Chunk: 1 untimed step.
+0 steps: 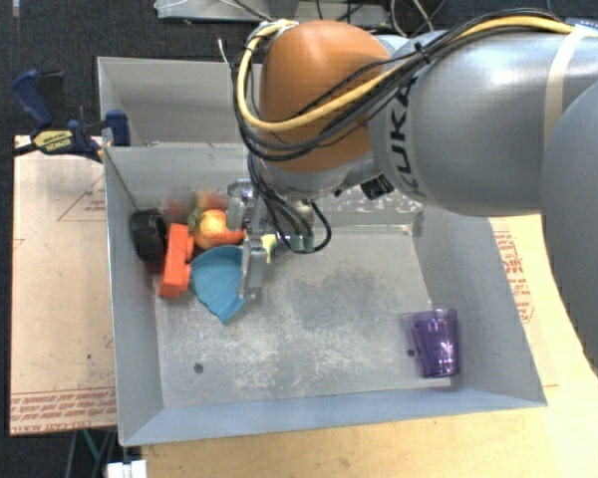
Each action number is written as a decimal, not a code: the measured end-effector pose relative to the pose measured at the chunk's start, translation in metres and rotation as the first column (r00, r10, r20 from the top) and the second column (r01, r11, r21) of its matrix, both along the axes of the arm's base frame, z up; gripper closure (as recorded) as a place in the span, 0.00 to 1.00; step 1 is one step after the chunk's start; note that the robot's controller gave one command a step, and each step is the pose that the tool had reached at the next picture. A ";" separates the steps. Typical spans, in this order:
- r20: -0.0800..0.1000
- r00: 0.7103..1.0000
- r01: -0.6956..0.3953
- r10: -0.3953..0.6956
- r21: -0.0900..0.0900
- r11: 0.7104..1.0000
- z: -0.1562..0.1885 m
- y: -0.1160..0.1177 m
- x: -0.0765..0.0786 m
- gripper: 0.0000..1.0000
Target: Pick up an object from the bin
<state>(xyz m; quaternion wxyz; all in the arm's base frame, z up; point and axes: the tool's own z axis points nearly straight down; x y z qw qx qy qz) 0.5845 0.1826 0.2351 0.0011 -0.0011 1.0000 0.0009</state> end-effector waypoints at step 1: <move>-0.002 0.977 -0.214 0.214 0.001 0.977 -0.159 -0.042 0.012 0.00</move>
Offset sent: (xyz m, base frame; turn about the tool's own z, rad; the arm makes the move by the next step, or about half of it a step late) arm 0.0079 -0.0384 -0.1651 -0.6144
